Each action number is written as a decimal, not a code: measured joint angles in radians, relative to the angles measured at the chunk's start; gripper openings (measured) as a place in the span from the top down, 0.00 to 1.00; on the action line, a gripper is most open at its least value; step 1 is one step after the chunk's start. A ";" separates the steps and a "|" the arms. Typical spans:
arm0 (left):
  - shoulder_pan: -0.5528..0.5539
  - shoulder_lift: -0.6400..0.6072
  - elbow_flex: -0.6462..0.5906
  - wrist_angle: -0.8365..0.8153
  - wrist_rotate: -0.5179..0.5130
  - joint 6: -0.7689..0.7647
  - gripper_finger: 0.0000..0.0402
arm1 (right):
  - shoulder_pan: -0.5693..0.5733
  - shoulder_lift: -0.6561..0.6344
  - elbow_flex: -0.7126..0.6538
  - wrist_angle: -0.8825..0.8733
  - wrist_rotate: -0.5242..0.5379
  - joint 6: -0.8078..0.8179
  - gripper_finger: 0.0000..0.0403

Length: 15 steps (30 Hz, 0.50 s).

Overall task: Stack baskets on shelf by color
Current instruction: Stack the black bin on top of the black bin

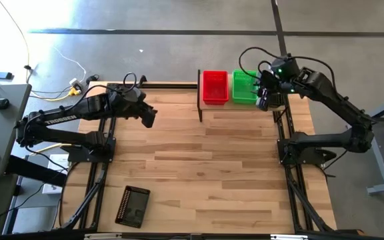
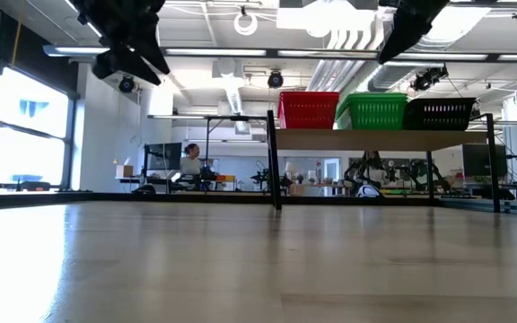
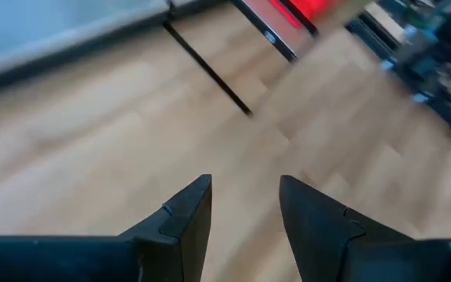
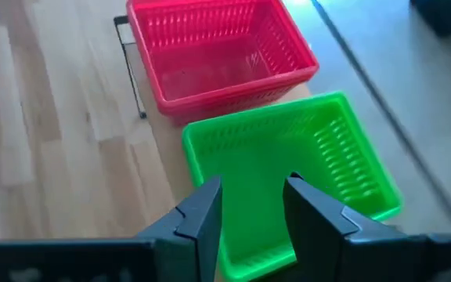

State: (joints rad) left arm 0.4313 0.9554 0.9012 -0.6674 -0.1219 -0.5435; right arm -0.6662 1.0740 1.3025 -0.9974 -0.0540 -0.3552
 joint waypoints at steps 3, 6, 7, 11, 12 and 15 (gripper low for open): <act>0.000 -0.007 0.000 -0.036 0.105 -0.045 0.66 | 0.036 0.000 0.000 -0.012 0.001 0.088 0.69; 0.000 -0.017 0.000 -0.104 0.199 -0.089 0.67 | 0.095 0.000 0.000 -0.006 0.022 0.170 0.69; 0.000 -0.021 0.000 -0.129 0.222 -0.103 0.67 | 0.118 0.000 0.000 0.000 0.041 0.197 0.69; -0.002 -0.045 0.000 -0.242 0.276 -0.153 0.69 | 0.221 0.000 0.000 0.039 0.117 0.312 0.69; -0.007 -0.052 0.000 -0.271 0.277 -0.167 0.69 | 0.247 0.000 0.000 0.052 0.132 0.341 0.69; -0.034 -0.070 0.000 -0.342 0.271 -0.188 0.70 | 0.320 0.000 0.000 0.086 0.171 0.439 0.69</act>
State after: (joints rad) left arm 0.3974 0.8858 0.9012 -1.0097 0.1488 -0.7313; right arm -0.3459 1.0740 1.3025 -0.9119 0.1174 0.0836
